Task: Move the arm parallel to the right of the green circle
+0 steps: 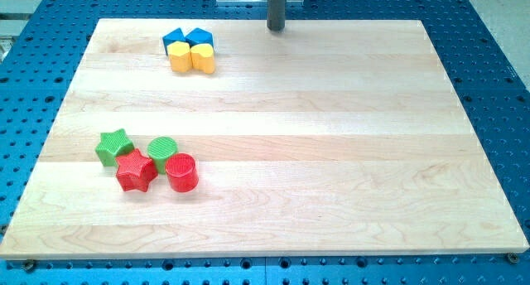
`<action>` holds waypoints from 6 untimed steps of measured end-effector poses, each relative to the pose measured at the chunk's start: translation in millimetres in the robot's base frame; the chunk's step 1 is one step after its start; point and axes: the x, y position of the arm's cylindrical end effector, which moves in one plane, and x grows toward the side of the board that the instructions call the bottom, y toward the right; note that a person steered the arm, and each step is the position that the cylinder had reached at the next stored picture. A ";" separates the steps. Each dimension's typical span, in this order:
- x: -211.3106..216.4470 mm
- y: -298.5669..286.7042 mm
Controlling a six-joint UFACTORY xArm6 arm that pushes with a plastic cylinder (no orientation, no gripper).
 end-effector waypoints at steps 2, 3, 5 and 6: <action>1.3 0.0; 8.4 -9.0; 149.6 -15.6; 228.6 -59.3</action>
